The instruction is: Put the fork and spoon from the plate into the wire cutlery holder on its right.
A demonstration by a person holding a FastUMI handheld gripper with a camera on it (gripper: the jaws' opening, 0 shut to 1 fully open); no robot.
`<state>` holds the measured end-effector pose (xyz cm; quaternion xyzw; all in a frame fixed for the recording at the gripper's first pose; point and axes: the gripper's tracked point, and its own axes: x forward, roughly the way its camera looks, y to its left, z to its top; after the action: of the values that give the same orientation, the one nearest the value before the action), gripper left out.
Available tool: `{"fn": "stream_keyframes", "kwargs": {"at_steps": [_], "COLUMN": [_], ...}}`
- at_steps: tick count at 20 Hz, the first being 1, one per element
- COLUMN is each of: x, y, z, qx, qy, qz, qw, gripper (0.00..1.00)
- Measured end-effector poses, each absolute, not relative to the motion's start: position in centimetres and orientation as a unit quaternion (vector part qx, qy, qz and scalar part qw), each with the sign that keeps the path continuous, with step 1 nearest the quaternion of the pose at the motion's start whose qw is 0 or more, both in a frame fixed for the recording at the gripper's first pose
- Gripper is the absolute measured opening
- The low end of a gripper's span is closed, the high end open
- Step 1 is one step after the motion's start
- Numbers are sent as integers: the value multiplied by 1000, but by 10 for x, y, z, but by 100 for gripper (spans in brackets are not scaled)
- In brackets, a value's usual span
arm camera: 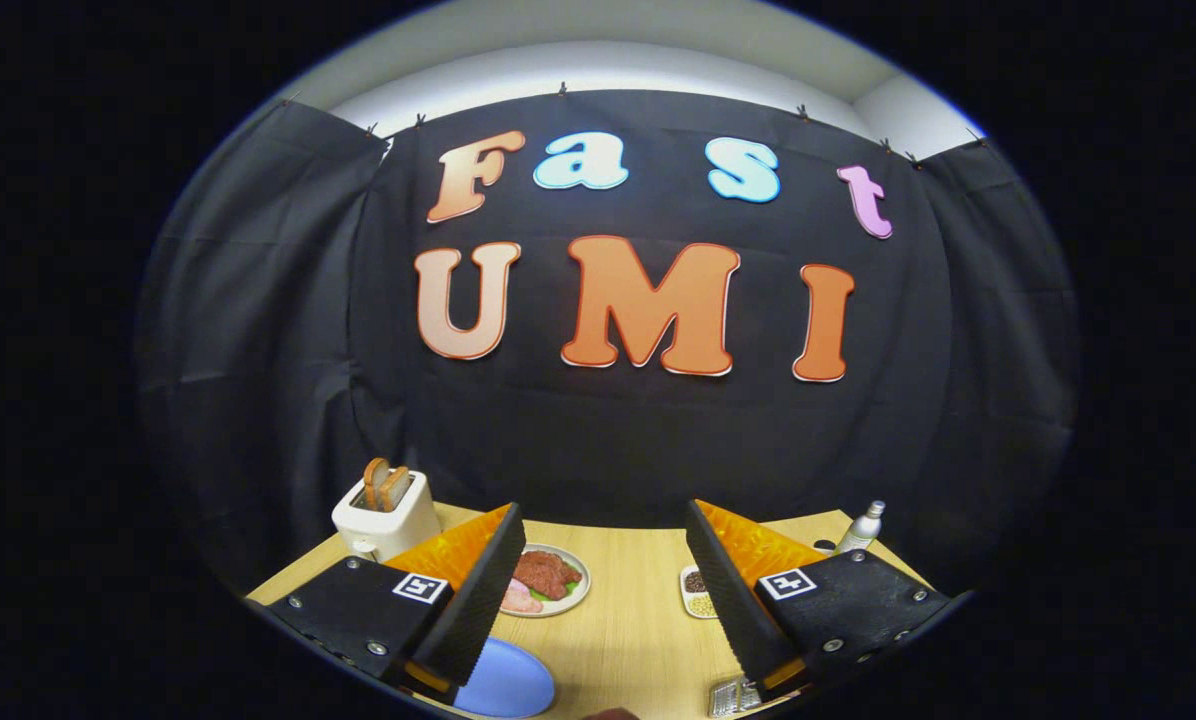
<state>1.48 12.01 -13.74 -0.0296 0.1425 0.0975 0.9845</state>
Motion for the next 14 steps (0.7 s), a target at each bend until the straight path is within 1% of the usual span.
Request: {"fn": "stream_keyframes", "kwargs": {"at_steps": [4,9,14], "x": [-5,-46,-92], "y": [165,211,225], "z": [-184,-268,-332], "qx": [-35,-63,-85], "qy": [196,310,405], "qz": [130,174,185], "qw": [971,932,892], "gripper": [97,97,97]}}
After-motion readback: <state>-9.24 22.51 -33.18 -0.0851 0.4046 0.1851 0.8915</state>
